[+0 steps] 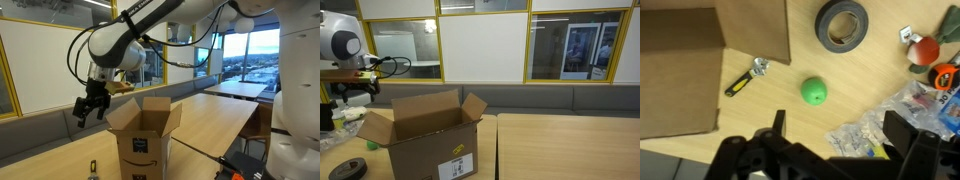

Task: Pick up the masking tape, the green object and the shifting spanner from the table and put them in the carton box, then push the box to the left

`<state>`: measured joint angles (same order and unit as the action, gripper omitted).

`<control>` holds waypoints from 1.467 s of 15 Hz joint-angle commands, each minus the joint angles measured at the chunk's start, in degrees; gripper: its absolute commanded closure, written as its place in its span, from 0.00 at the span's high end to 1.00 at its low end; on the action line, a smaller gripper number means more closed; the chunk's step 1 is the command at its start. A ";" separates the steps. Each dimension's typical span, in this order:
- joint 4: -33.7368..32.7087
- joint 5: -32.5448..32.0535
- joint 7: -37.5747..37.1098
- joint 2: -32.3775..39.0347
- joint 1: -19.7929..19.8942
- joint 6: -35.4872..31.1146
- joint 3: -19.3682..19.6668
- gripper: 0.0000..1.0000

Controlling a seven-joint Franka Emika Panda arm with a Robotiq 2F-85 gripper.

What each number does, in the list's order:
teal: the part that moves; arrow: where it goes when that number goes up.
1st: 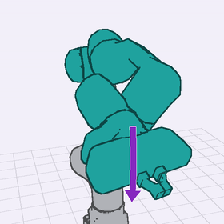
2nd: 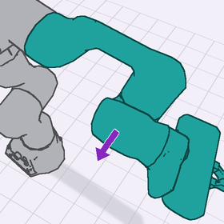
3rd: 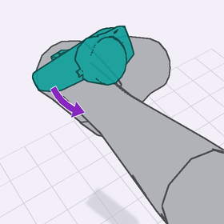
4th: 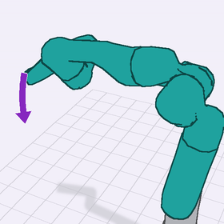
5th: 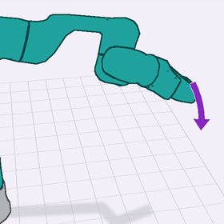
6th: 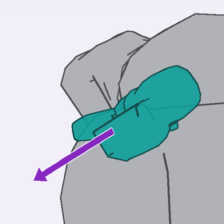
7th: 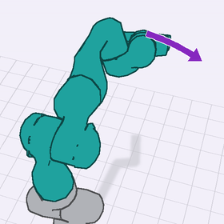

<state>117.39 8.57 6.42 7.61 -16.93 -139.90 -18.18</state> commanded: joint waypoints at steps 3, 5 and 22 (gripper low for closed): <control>-4.02 11.81 11.02 10.61 0.61 -1.91 -4.60 1.00; -4.44 13.69 12.87 14.14 0.96 -1.61 -5.66 1.00; -20.30 -3.27 0.32 32.11 -8.15 1.95 -2.16 1.00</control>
<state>102.95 8.25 8.86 38.52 -23.05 -141.30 -21.00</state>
